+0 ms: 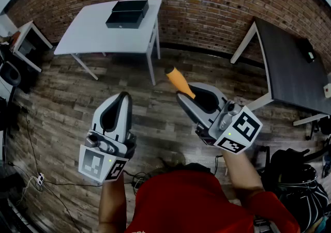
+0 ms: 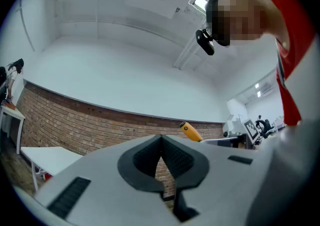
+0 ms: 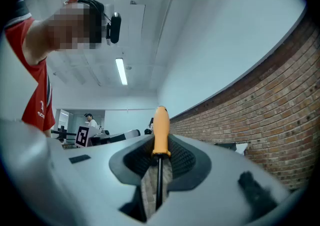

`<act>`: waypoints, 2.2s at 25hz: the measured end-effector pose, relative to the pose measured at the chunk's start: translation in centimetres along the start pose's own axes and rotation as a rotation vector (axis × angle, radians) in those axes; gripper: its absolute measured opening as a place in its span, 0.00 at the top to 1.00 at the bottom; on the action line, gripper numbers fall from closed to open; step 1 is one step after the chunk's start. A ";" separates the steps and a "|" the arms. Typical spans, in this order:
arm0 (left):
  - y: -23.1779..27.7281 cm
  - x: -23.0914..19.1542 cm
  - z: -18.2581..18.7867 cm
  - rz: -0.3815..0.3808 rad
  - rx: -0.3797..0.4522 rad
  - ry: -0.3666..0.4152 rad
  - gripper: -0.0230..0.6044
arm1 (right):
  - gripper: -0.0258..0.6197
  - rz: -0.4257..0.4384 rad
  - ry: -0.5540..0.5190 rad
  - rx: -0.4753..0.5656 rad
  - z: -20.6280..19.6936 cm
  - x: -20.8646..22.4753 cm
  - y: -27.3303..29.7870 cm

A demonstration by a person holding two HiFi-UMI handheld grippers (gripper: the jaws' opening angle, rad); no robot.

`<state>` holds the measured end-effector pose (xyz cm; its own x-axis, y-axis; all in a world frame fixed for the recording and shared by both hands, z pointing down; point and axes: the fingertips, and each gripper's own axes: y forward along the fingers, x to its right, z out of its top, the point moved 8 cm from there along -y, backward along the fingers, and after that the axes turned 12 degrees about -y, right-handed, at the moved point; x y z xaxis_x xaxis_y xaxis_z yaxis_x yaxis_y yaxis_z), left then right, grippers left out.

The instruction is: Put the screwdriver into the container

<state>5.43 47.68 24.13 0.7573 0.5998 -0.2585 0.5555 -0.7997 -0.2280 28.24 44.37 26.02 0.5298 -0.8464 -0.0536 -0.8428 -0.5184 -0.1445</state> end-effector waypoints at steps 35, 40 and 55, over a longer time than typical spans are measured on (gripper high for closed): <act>-5.3 -9.9 4.0 -0.017 0.018 0.049 0.94 | 0.82 -0.008 -0.033 -0.006 -0.3 -3.5 10.6; -4.3 -11.9 4.0 -0.010 0.014 0.049 0.94 | 0.82 0.001 -0.028 -0.005 -1.1 -2.2 12.6; 6.4 -20.7 2.4 0.052 0.000 0.059 0.94 | 0.82 0.046 -0.064 -0.016 -4.2 9.8 20.4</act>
<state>-7.53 30.16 25.75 0.8040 0.5548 -0.2140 0.5151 -0.8296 -0.2156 15.85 25.02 26.71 0.4947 -0.8604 -0.1226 -0.8678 -0.4812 -0.1242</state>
